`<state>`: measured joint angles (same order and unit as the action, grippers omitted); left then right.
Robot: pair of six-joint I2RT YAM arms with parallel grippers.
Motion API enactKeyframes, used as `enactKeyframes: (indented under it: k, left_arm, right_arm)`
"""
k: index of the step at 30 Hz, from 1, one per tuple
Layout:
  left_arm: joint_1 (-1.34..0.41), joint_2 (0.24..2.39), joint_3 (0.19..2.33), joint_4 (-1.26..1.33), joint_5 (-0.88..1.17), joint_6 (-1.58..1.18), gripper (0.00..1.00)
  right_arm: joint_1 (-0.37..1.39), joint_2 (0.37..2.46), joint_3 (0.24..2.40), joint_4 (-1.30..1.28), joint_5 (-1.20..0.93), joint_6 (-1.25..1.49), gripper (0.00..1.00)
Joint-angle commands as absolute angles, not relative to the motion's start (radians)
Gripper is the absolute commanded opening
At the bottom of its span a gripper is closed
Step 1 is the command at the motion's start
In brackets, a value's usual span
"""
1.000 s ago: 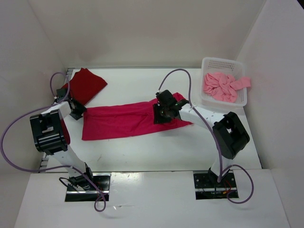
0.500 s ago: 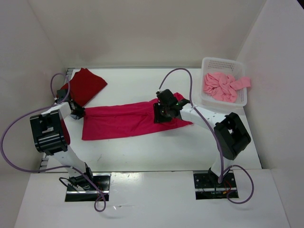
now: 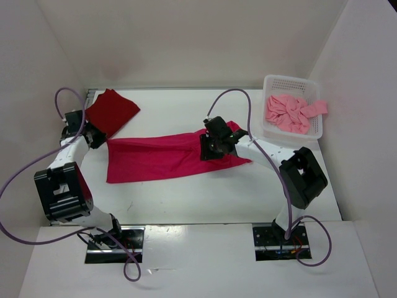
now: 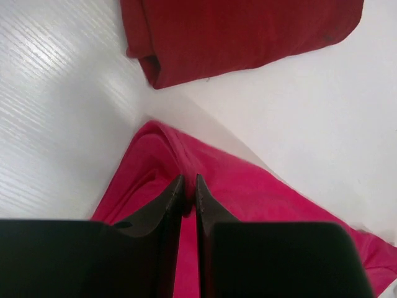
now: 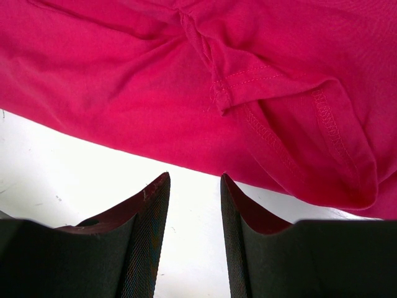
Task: Fold and stack the t-shirts
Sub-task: Fold the other side of the tshirt into a rectangle
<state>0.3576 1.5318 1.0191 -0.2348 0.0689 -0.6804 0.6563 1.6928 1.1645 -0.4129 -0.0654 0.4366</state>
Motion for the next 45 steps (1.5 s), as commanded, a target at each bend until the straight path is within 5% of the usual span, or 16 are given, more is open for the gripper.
enactKeyframes:
  k: [1, 7, 11, 16, 20, 24, 32, 45]
  left_arm:
    - [0.364, 1.502, 0.993, -0.242, 0.064, -0.646, 0.2]
    - [0.364, 1.467, 0.911, -0.242, 0.022, -0.637, 0.24]
    - [0.364, 1.402, 0.856, -0.285, -0.05, -0.647, 0.36]
    - [0.364, 1.278, 0.874, -0.298, -0.032, -0.647, 0.36]
    - [0.305, 1.336, 0.943, -0.267, 0.061, -0.689, 0.28]
    - [0.206, 1.454, 0.931, -0.187, 0.126, -0.764, 0.16]
    - [0.15, 1.614, 0.934, -0.13, 0.135, -0.744, 0.15]
    - [0.187, 1.575, 0.831, -0.215, 0.1, -0.678, 0.2]
  right_arm:
    - [0.652, 1.696, 1.157, -0.37, -0.066, 0.425, 0.44]
    - [0.652, 1.697, 1.157, -0.37, -0.035, 0.434, 0.44]
    - [0.652, 1.697, 1.202, -0.379, -0.025, 0.443, 0.44]
    - [0.632, 1.771, 1.293, -0.379, 0.012, 0.443, 0.11]
    - [0.621, 1.854, 1.379, -0.339, 0.012, 0.425, 0.01]
    - [0.621, 1.951, 1.463, -0.302, -0.027, 0.425, 0.01]
    - [0.621, 2.1, 1.615, -0.302, -0.118, 0.465, 0.01]
    - [0.621, 2.026, 1.388, -0.264, -0.094, 0.488, 0.01]
